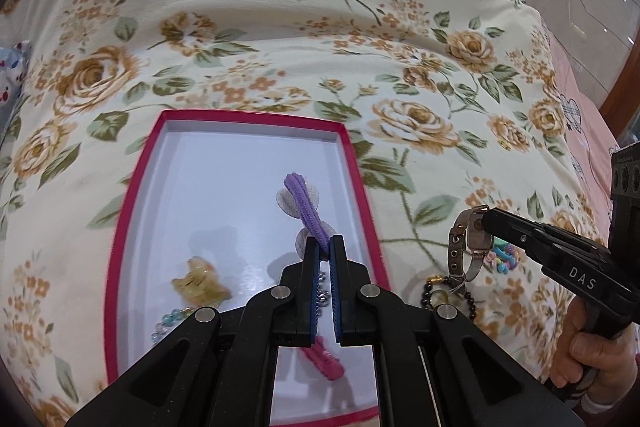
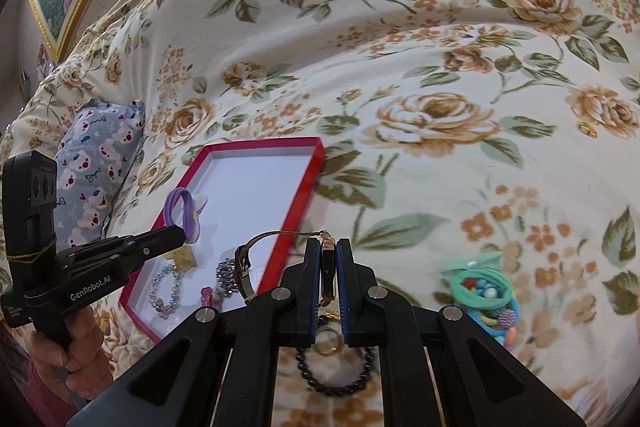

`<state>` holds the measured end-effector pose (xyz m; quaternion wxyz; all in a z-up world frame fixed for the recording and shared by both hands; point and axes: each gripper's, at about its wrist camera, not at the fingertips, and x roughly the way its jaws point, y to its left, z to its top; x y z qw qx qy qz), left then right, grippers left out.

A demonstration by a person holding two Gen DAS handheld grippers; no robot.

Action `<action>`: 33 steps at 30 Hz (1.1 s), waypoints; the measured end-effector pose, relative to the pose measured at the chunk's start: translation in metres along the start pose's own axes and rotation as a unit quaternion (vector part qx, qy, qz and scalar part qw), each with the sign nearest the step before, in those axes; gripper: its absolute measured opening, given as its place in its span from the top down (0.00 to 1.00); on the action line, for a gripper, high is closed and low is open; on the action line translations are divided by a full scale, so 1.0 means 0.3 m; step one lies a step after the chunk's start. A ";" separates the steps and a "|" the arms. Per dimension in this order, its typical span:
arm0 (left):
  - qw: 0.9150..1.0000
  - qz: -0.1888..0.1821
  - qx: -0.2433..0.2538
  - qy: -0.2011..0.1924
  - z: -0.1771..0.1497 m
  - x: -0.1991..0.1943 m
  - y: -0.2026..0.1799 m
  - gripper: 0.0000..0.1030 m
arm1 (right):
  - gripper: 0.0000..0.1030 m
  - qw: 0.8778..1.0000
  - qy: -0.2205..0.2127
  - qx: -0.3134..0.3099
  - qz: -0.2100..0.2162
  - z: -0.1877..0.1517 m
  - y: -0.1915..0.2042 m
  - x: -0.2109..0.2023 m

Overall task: Organize jewelry
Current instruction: 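Carry the purple hair tie with the left tool toward the box while the right tool carries the watch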

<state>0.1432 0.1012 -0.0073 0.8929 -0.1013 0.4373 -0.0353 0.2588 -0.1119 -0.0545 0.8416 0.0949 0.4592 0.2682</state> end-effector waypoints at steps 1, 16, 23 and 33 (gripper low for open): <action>1.000 0.001 -0.002 -0.001 -0.001 -0.006 0.009 0.96 | 0.93 1.000 0.000 -0.003 0.002 0.003 0.013 0.005; 0.999 0.030 -0.041 -0.010 0.017 -0.026 0.179 0.96 | 0.93 0.998 0.018 -0.045 0.034 0.069 0.187 0.153; 0.998 0.043 -0.050 -0.005 0.052 0.027 0.235 0.96 | 0.93 0.997 0.035 -0.058 0.032 0.094 0.216 0.252; 0.998 0.029 -0.060 0.019 0.098 0.168 0.297 0.96 | 0.93 0.994 0.067 -0.081 0.014 0.099 0.220 0.370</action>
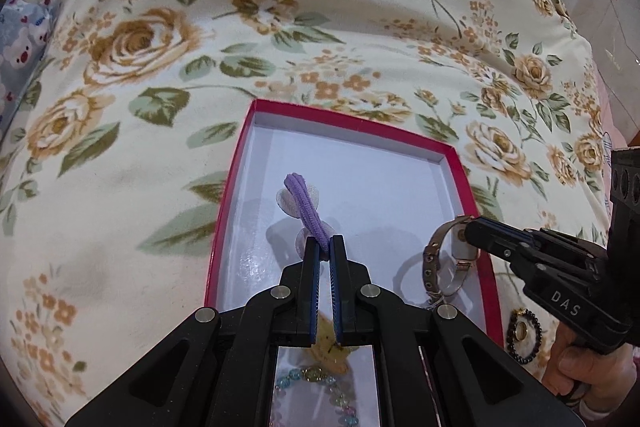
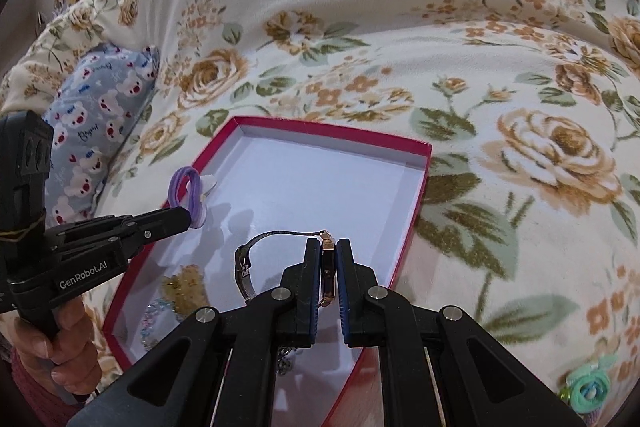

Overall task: Organize jewelry
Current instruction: 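Carry the purple hair tie with the left tool toward the box while the right tool carries the watch, then open the left tool to drop the hair tie while the right tool releases the watch in the box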

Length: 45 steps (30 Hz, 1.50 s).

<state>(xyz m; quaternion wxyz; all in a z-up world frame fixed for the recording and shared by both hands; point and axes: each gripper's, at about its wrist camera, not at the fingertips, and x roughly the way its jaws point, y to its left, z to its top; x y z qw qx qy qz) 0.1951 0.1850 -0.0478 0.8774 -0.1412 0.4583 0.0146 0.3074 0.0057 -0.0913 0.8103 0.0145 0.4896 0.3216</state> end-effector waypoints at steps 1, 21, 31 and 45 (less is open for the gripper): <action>1.000 -0.003 -0.002 0.002 0.002 0.012 0.006 0.96 | 0.93 1.000 0.005 -0.006 -0.004 0.000 0.004 0.012; 0.999 -0.015 -0.036 0.032 -0.023 0.103 0.065 0.95 | 0.91 0.999 0.031 -0.040 -0.016 0.012 0.047 0.084; 0.999 0.007 -0.033 0.026 -0.037 0.076 0.049 0.72 | 0.87 0.999 0.026 -0.023 0.004 0.010 0.041 0.062; 0.999 0.022 -0.048 0.005 -0.088 -0.036 0.045 0.53 | 0.68 0.999 -0.038 0.012 0.017 -0.043 0.009 -0.163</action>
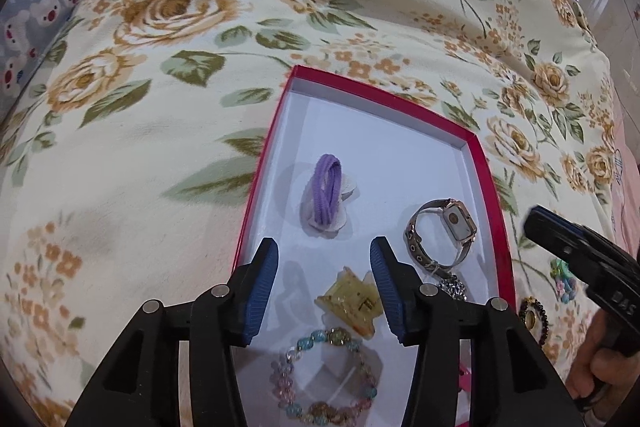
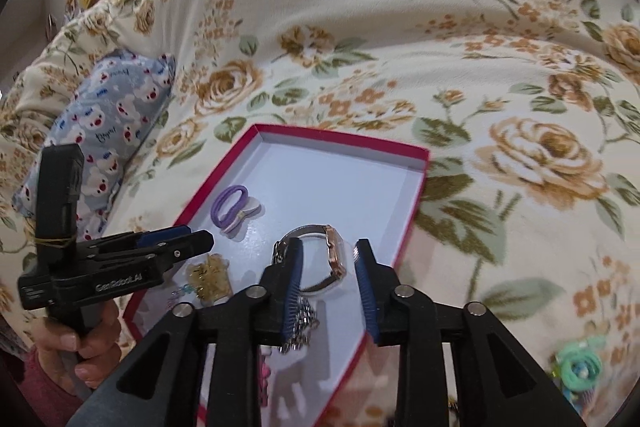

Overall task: Organize jewelry
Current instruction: 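Open the left tool to drop the hair tie while the right tool releases the watch in the box, then grasp the black bead bracelet with the left tool while the right tool grasps the green hair ties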

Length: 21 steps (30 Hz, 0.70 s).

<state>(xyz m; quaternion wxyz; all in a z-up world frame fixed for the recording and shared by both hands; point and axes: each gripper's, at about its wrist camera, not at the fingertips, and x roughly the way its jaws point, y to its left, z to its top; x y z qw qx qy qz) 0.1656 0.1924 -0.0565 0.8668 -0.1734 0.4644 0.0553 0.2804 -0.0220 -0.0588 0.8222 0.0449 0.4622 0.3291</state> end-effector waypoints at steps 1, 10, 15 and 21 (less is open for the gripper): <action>1.000 -0.001 -0.004 -0.002 -0.009 -0.014 -0.001 0.51 | 0.65 1.000 -0.006 0.005 0.000 -0.009 -0.007 -0.022; 0.999 -0.013 -0.018 -0.023 -0.101 -0.141 -0.025 0.45 | 0.58 0.998 -0.037 0.049 -0.017 -0.112 -0.097 -0.192; 0.999 -0.017 -0.008 -0.028 -0.155 -0.201 -0.059 0.43 | 0.57 0.996 -0.043 0.074 -0.031 -0.174 -0.155 -0.271; 0.999 -0.021 0.013 -0.032 -0.202 -0.261 -0.114 0.43 | 0.55 0.993 -0.051 0.091 -0.056 -0.242 -0.226 -0.370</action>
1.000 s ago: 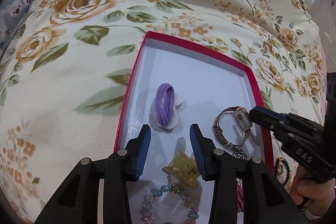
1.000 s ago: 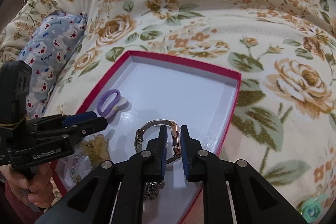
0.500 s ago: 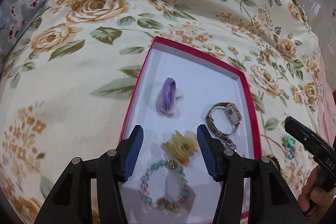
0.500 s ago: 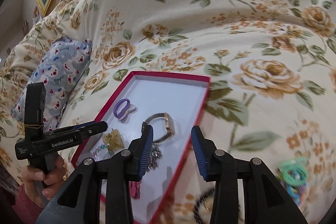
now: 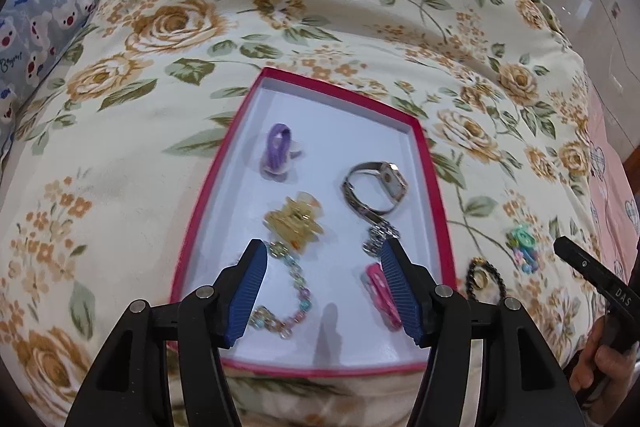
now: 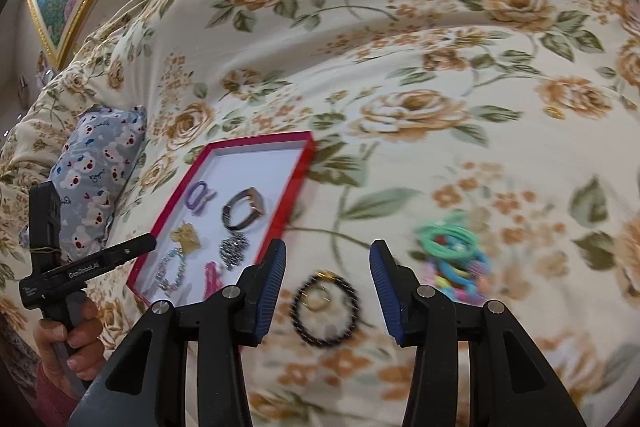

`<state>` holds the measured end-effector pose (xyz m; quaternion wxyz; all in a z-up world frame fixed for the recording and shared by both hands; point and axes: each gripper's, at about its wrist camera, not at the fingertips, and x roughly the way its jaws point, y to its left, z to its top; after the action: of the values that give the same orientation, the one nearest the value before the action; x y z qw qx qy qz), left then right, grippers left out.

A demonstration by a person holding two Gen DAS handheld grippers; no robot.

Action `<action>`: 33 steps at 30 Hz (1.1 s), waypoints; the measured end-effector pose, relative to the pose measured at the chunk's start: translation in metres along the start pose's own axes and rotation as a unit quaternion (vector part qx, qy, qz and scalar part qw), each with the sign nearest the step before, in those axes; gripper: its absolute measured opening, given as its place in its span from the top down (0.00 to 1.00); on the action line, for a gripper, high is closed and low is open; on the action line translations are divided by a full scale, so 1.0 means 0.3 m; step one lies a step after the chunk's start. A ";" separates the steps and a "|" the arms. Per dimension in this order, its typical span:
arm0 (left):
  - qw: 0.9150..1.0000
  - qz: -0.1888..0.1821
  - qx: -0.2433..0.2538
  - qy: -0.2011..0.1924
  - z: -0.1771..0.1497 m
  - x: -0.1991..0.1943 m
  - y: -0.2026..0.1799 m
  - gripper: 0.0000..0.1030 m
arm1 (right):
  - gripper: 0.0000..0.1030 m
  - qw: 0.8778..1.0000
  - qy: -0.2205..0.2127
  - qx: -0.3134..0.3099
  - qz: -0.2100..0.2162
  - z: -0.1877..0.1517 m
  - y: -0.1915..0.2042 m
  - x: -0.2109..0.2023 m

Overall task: Organize jewelry
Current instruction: 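Grasp the black bead bracelet with the left tool while the right tool grasps the green hair ties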

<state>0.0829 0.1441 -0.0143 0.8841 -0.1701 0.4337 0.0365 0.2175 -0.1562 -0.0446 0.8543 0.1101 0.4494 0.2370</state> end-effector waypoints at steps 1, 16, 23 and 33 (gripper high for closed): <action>1.000 -0.001 0.003 0.000 -0.004 -0.002 -0.009 0.43 | 0.54 1.000 -0.002 0.004 -0.004 -0.009 -0.015 -0.017; 0.995 -0.034 0.088 0.034 -0.080 -0.019 -0.228 0.41 | 0.53 0.998 -0.002 0.060 -0.035 -0.144 -0.190 -0.123; 0.991 -0.030 0.120 0.050 -0.088 0.028 -0.305 0.41 | 0.53 0.997 -0.007 0.065 -0.043 -0.151 -0.227 -0.134; 0.985 -0.028 0.160 0.066 -0.071 0.101 -0.394 0.41 | 0.55 0.998 -0.009 0.051 -0.047 -0.100 -0.234 -0.092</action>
<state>0.1107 0.0235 -0.0182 0.8703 -0.0408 0.4860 -0.0693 0.2012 -0.2314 -0.0701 0.8616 0.1343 0.4580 0.1726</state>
